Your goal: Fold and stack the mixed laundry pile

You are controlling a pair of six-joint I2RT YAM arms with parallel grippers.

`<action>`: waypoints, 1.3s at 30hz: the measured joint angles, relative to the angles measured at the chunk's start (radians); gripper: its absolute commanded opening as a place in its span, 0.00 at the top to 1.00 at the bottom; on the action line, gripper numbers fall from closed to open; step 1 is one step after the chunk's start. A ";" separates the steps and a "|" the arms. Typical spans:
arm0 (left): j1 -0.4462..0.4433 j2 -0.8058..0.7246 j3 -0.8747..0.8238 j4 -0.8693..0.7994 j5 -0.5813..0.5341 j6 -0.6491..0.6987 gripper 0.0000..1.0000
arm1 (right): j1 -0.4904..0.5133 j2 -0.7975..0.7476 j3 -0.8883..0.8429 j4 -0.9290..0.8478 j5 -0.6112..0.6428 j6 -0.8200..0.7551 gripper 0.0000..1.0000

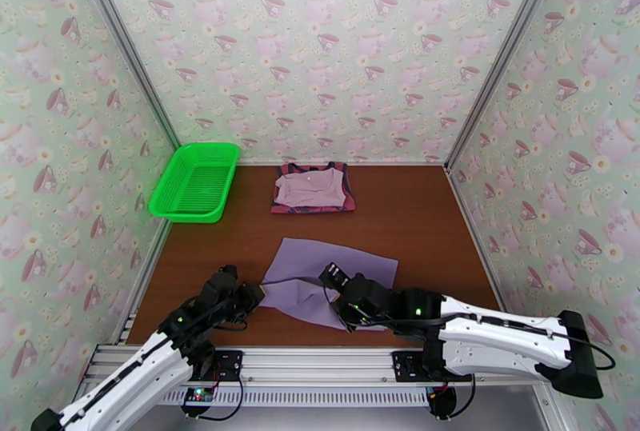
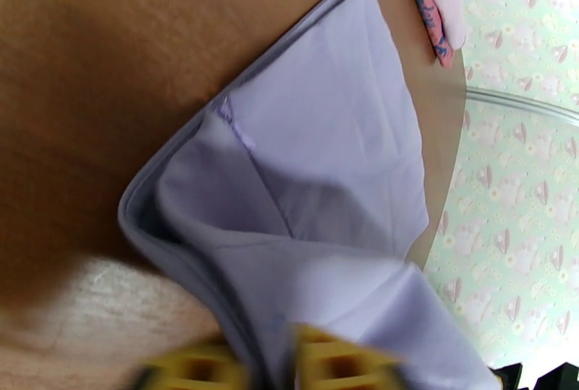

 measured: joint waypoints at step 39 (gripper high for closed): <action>0.425 1.234 1.798 0.035 0.603 0.250 1.00 | -0.881 0.510 1.194 -0.196 -0.056 -0.915 1.00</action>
